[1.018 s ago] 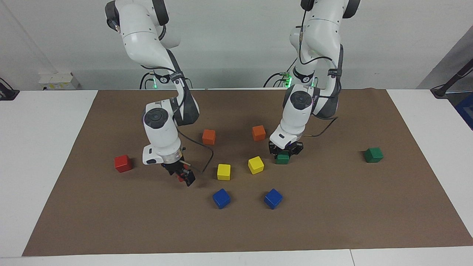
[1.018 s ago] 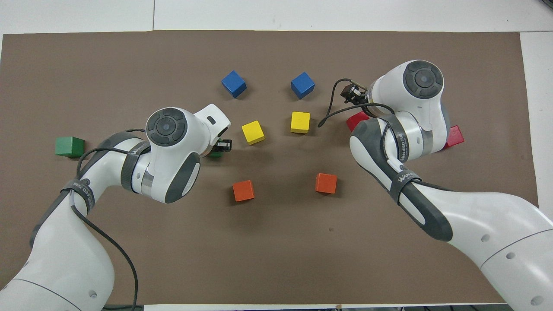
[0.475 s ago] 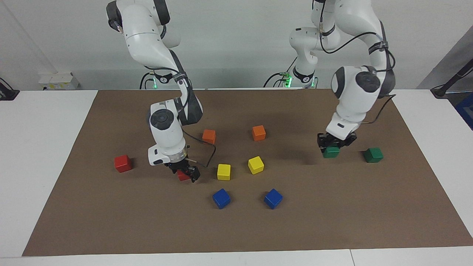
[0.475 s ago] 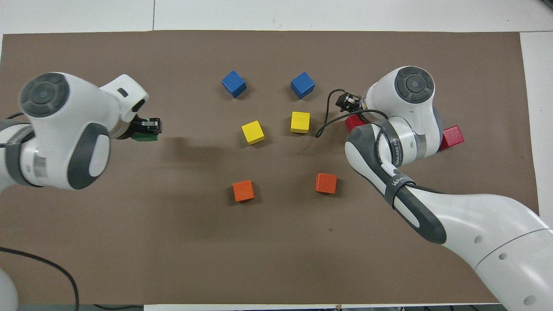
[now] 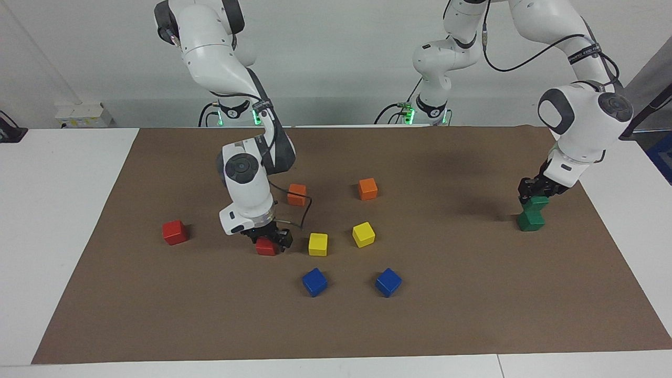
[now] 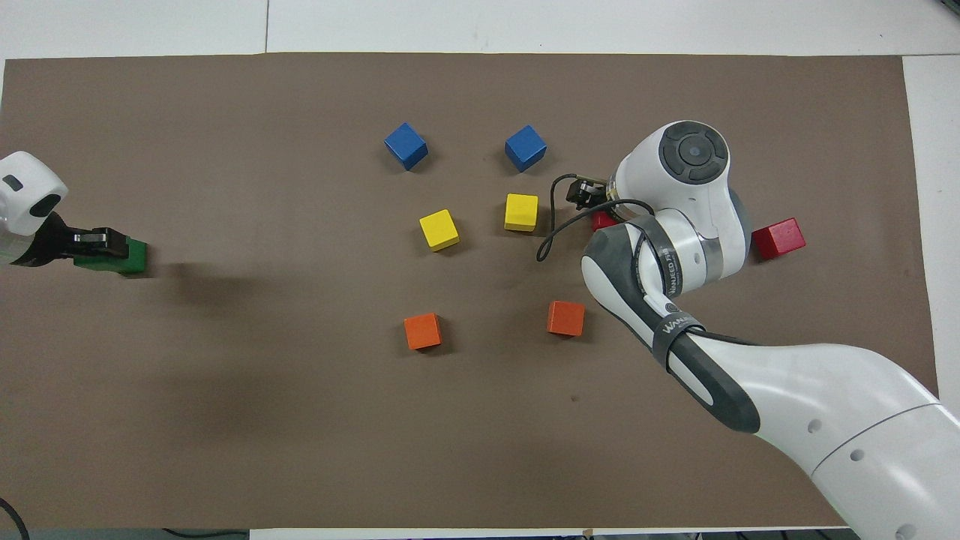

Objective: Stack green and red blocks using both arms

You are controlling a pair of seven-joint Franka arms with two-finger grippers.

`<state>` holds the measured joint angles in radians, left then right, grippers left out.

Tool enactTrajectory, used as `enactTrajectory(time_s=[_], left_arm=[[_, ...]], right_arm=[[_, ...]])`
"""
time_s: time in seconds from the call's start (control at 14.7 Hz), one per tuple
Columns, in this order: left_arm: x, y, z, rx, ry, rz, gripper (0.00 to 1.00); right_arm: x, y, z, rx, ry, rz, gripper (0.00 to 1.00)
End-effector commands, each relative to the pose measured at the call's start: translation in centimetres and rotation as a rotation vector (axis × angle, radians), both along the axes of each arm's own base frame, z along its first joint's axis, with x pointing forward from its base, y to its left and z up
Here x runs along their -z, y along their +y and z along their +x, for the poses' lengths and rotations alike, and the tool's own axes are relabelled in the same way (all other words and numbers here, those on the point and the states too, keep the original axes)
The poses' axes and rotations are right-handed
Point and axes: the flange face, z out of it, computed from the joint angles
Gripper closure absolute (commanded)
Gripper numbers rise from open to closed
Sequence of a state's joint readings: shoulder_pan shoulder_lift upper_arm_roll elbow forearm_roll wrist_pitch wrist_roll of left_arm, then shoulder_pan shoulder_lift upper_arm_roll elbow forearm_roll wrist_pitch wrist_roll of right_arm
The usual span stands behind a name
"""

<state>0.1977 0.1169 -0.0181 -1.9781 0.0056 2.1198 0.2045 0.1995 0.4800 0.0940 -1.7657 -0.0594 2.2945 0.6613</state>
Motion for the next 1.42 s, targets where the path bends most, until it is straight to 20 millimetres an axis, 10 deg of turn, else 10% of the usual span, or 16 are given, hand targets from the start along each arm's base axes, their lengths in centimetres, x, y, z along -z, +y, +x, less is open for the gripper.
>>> enactTrajectory(time_s=[0.0, 0.34, 0.95, 1.36], left_arm=[[0.6, 2.5, -0.6, 0.041, -0.036, -0.047, 1.00], [2.6, 3.1, 0.0, 0.067, -0.058, -0.042, 1.00], [4.6, 4.1, 0.4, 0.062, -0.097, -0.062, 1.00], [5.3, 4.7, 0.0, 0.034, -0.123, -0.066, 1.00]], right_arm=[[-0.3, -0.4, -0.8, -0.027, 0.014, -0.011, 1.00], [-2.6, -2.0, 0.2, -0.055, 0.022, -0.029, 1.00], [-15.0, -17.6, -0.4, -0.453, 0.003, -0.082, 1.00], [-14.1, -23.4, -3.6, -0.540, 0.016, -0.095, 1.00]])
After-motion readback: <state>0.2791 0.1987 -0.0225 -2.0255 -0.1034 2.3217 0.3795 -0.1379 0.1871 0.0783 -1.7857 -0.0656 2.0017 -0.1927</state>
